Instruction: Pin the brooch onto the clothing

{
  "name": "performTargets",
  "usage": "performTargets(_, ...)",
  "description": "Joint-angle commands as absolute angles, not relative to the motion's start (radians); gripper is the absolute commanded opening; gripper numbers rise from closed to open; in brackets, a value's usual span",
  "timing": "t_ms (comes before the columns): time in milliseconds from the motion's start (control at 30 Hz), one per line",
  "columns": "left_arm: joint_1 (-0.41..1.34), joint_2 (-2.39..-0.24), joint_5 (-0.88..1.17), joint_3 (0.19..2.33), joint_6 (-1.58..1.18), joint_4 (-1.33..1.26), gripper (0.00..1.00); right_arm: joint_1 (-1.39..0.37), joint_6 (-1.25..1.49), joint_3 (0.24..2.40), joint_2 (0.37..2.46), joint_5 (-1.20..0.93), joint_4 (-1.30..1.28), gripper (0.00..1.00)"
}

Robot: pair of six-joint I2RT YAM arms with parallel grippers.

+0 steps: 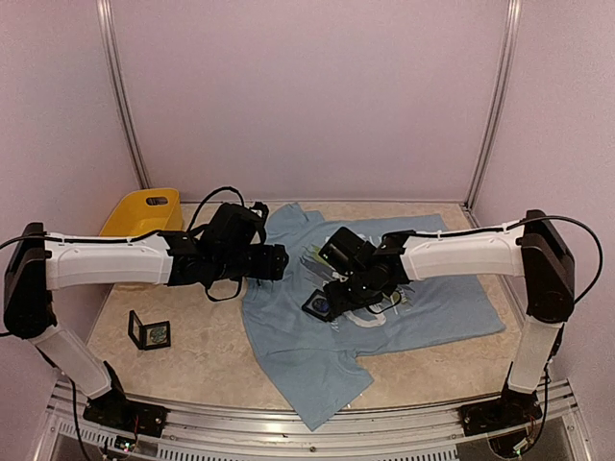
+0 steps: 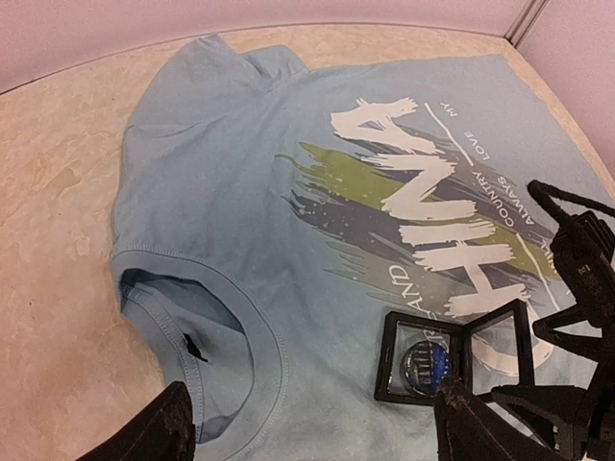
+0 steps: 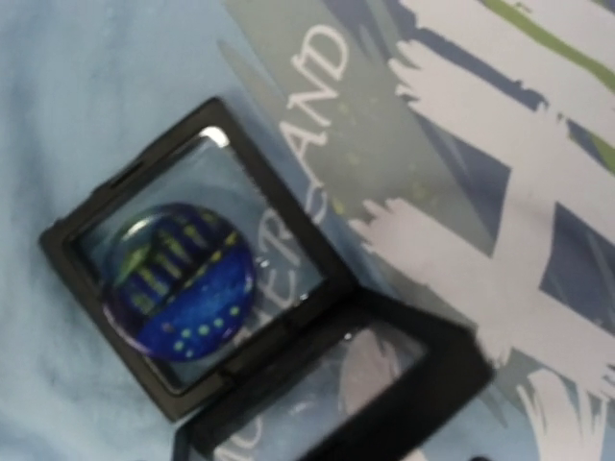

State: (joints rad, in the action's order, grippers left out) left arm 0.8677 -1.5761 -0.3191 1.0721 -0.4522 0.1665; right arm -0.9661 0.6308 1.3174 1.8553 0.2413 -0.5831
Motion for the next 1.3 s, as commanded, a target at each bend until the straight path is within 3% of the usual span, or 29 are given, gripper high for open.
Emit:
performTargets(0, 0.874, -1.585, -0.318, 1.098, -0.43, 0.164, 0.82, -0.974, 0.627, 1.349, 1.87, 0.296, -0.611, 0.66)
performTargets(300, 0.874, -1.592, -0.311, 1.1, -0.425, 0.165, 0.82, -0.973, 0.617, 1.352, 1.867, 0.347, -0.615, 0.63)
performTargets(733, 0.877, -1.6, -0.29, 1.097, -0.416, 0.156, 0.82, -0.965, 0.609, 1.342, 1.873, 0.334, -0.595, 0.34)
performTargets(1267, 0.944, -1.606, -0.13, 1.008, -0.273, 0.008, 0.78, -0.959, 0.549, 1.32, 1.866, 0.293, -0.527, 0.13)
